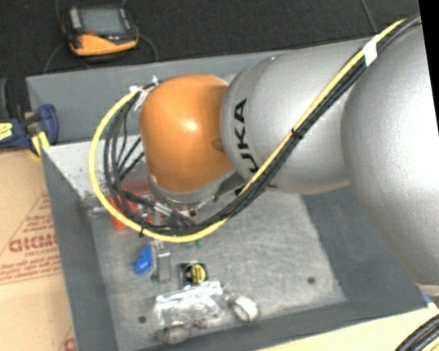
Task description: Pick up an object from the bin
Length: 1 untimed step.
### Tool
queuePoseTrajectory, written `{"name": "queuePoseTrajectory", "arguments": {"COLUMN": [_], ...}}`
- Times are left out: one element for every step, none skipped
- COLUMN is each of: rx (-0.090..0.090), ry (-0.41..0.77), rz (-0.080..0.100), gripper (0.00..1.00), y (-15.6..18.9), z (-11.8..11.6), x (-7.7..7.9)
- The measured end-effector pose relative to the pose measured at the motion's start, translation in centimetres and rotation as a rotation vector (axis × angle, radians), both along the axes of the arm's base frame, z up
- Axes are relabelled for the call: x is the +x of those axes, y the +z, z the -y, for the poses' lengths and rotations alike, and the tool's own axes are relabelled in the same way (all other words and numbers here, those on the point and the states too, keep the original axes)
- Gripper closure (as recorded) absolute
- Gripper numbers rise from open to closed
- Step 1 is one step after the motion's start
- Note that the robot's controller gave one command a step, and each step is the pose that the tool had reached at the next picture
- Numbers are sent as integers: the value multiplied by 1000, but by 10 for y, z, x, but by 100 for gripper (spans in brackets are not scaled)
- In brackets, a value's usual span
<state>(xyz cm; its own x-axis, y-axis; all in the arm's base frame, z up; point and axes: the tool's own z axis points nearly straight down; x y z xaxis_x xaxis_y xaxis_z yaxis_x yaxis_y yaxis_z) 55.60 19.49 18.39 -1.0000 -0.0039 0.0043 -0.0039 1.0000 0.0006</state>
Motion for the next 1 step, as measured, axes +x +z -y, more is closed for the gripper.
{"name": "queuePoseTrajectory", "arguments": {"rx": [-2], "ry": [87], "rz": [4], "gripper": [0], "y": [-112], "z": [30], "x": [40]}}
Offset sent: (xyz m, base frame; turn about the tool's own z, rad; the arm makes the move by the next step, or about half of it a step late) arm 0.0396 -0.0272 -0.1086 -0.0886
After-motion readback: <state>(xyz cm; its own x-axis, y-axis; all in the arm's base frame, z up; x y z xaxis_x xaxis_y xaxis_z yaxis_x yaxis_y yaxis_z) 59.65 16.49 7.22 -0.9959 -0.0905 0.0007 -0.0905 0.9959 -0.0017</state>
